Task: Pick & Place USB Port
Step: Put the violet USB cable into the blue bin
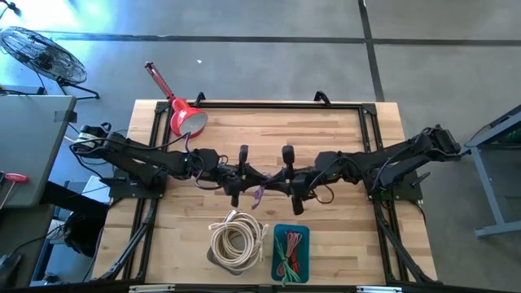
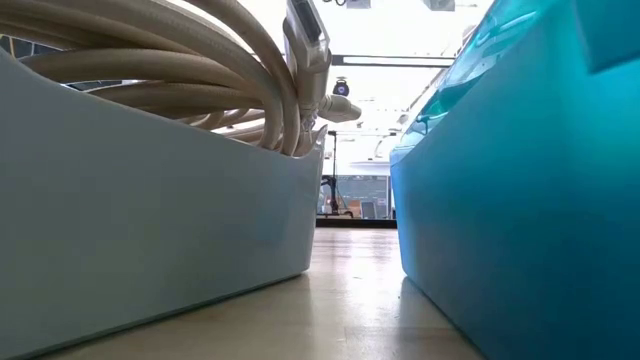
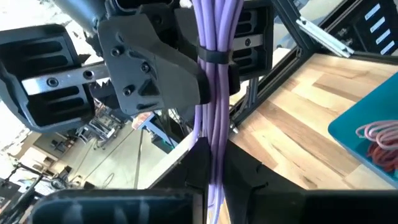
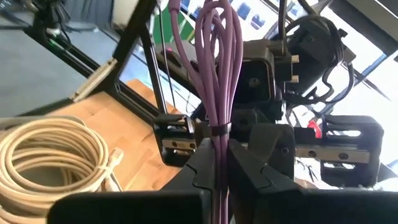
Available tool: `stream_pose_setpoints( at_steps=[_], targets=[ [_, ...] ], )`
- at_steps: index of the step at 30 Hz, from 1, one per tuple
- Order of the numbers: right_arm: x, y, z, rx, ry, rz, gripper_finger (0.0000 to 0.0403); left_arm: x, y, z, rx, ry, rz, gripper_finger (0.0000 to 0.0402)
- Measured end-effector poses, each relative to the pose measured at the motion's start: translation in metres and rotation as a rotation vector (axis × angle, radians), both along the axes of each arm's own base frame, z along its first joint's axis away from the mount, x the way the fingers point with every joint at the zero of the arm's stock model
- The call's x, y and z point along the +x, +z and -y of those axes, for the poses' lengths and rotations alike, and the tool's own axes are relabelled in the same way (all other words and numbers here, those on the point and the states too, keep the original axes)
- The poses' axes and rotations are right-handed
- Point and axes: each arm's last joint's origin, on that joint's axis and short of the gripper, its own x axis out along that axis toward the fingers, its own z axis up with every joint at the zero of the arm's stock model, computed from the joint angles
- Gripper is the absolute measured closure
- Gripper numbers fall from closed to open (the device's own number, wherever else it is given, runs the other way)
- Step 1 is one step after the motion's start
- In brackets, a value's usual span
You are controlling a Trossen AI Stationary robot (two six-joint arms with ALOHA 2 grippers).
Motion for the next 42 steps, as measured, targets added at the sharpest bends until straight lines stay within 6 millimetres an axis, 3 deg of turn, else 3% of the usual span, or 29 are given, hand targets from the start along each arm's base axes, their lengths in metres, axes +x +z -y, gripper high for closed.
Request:
stream_pose_setpoints(
  at_steps=[7,17,28,42],
  targets=[
    [-0.003,-0.003,-0.009,-0.046,-0.084,-0.029,0.0392,0.0,-0.003,-0.002,0.01,0.056,-0.034,0.0376],
    [-0.004,-0.004,-0.014,-0.05,-0.076,-0.035,0.0393,0.0,-0.004,-0.001,0.013,0.052,-0.036,0.0396],
    [-0.004,-0.004,-0.014,-0.049,-0.074,-0.033,0.0393,0.0,-0.004,-0.002,0.01,0.052,-0.041,0.0341],
    [-0.004,-0.004,-0.014,-0.049,-0.075,-0.033,0.0393,0.0,-0.004,-0.001,0.009,0.048,-0.045,0.0337]
  ],
)
